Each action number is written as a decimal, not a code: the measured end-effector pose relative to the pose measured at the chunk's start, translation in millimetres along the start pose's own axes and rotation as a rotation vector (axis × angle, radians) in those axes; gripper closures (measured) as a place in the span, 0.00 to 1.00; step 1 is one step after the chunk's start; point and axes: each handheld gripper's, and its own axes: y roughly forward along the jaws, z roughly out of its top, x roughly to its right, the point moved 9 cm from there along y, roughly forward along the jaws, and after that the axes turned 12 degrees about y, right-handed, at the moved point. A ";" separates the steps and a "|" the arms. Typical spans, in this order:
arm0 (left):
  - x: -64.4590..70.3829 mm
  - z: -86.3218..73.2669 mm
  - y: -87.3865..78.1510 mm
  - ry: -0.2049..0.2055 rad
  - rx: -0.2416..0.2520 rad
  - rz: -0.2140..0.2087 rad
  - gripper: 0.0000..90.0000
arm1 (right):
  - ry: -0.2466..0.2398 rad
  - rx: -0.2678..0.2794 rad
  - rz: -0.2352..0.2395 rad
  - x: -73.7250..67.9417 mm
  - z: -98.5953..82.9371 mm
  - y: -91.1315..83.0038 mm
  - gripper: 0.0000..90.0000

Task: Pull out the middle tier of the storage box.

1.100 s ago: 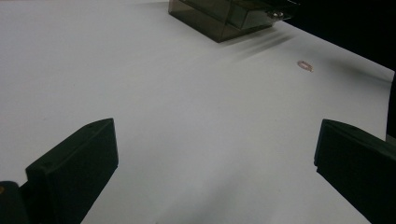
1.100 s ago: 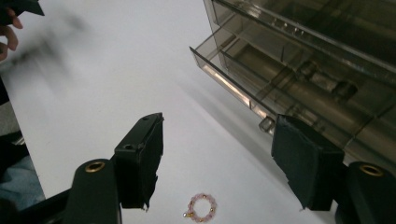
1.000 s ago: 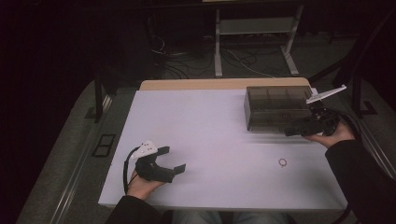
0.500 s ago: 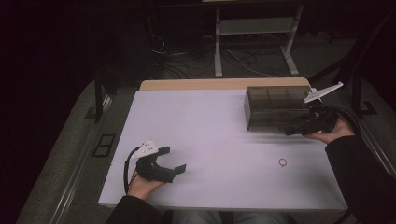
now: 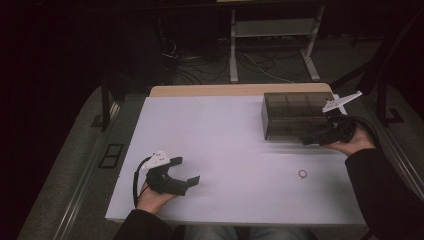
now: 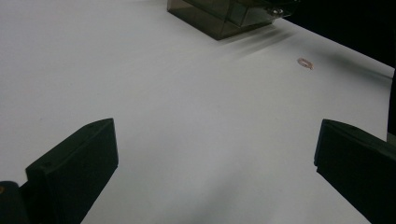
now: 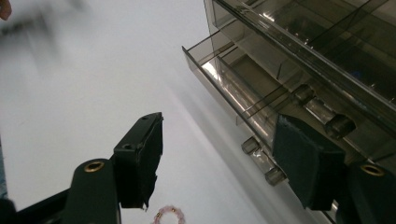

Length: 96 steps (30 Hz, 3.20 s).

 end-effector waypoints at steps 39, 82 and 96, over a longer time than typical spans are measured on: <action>-0.8 0.9 -0.9 0.004 0.008 0.003 0.00 | -0.101 -0.054 0.009 17.8 -2.2 41.2 0.62; -2.3 0.0 -1.3 -0.004 0.006 0.014 0.00 | -0.128 -0.095 0.053 21.0 -12.5 40.7 0.78; -3.4 0.0 -2.0 -0.006 0.008 0.021 0.00 | -0.144 -0.099 0.055 19.1 -20.3 40.6 0.80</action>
